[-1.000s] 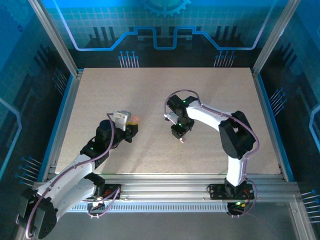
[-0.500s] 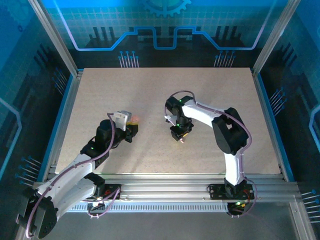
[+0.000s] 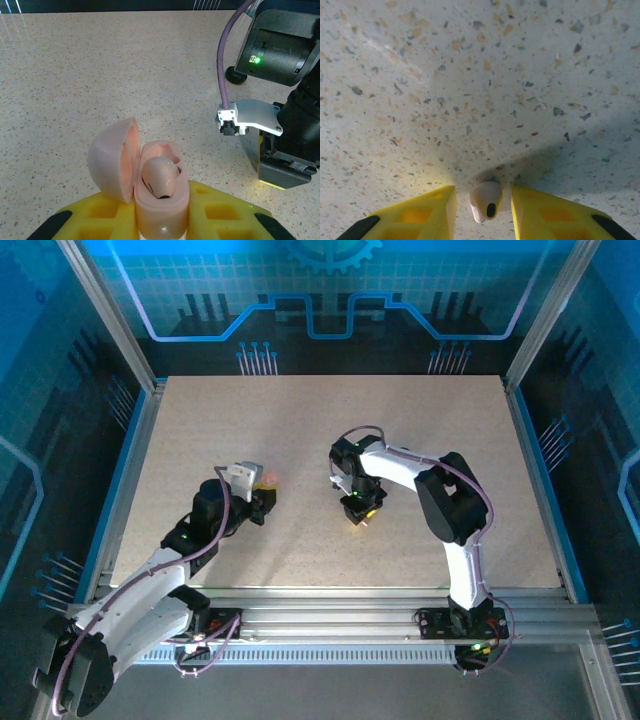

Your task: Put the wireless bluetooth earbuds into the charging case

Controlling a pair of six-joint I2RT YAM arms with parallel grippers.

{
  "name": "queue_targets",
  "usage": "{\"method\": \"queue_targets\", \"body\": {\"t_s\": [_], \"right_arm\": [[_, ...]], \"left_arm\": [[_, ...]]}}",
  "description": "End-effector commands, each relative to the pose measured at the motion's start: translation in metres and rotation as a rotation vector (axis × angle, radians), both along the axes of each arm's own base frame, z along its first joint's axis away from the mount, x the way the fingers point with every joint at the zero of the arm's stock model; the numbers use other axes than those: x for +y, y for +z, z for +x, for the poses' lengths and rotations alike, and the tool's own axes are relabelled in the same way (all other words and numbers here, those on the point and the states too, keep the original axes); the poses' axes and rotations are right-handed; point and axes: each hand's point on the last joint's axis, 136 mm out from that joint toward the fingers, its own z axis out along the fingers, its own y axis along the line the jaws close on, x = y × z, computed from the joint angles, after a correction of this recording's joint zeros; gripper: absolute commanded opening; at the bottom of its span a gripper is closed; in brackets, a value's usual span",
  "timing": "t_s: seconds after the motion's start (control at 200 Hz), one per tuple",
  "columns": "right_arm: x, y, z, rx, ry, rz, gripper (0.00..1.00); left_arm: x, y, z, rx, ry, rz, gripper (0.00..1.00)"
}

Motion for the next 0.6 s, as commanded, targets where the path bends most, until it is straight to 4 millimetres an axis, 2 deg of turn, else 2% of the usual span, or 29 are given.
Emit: {"method": "queue_targets", "body": {"t_s": [0.0, 0.33, 0.595], "right_arm": [[-0.0045, -0.0067, 0.0017, 0.009, -0.024, -0.018, 0.33], [-0.0057, -0.0114, 0.0049, -0.004, -0.032, -0.017, 0.27], [-0.0038, -0.0025, 0.0071, -0.048, -0.042, 0.008, 0.22]], "left_arm": [[0.0028, 0.0141, 0.0042, -0.041, 0.009, 0.006, 0.23], [0.0024, 0.0142, 0.0040, -0.040, 0.006, 0.006, 0.23], [0.0020, 0.0103, 0.0046, -0.030, 0.005, 0.011, 0.23]]}}
